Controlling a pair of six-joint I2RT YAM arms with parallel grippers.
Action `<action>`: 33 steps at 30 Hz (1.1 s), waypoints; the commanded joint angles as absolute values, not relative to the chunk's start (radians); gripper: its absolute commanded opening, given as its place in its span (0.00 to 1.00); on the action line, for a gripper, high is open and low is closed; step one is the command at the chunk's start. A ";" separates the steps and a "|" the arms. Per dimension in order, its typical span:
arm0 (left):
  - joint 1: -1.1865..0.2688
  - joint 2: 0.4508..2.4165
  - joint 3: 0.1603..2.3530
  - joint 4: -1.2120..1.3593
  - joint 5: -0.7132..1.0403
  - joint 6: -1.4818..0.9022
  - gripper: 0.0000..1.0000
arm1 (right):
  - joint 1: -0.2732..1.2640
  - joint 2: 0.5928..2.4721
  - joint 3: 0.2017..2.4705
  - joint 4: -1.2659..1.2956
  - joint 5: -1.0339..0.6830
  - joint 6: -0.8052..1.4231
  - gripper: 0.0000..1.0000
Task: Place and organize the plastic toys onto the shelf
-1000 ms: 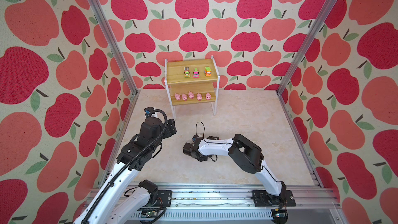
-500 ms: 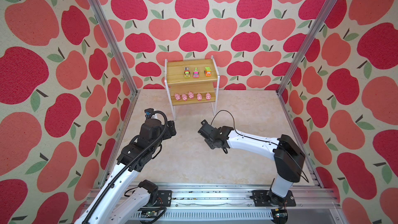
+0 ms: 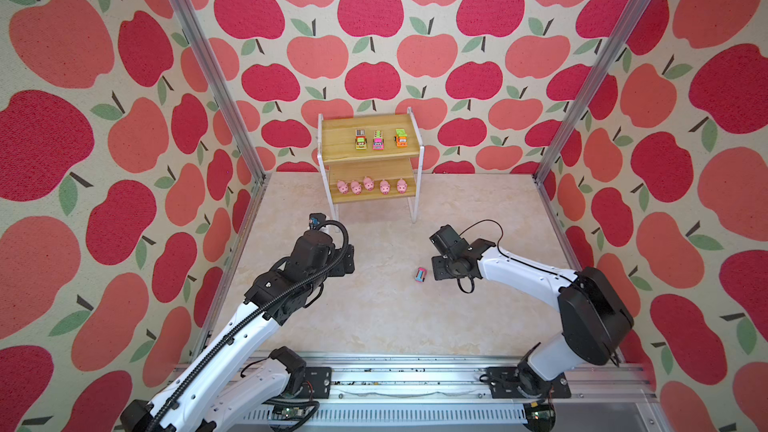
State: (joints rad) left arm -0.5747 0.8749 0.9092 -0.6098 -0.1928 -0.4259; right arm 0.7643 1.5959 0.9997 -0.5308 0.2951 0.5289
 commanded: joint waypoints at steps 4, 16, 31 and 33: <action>-0.576 0.875 0.919 -0.613 -0.180 -0.375 0.90 | 0.762 1.715 1.039 -0.479 0.245 0.534 0.67; -0.566 0.822 0.910 -0.641 -0.180 -0.349 0.91 | 0.830 1.879 1.200 -0.361 0.166 0.265 0.66; -0.673 0.889 0.854 -0.512 0.075 0.019 0.96 | 0.754 1.548 0.917 -0.128 0.089 0.160 0.79; -0.671 0.904 0.850 -0.502 0.072 0.061 0.96 | 0.759 1.504 0.838 -0.068 0.075 0.175 0.80</action>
State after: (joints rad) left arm -0.6693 0.8890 0.8497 -0.5259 0.0360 -0.0654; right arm 0.7506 1.5425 0.9195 -0.1375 0.0986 0.1829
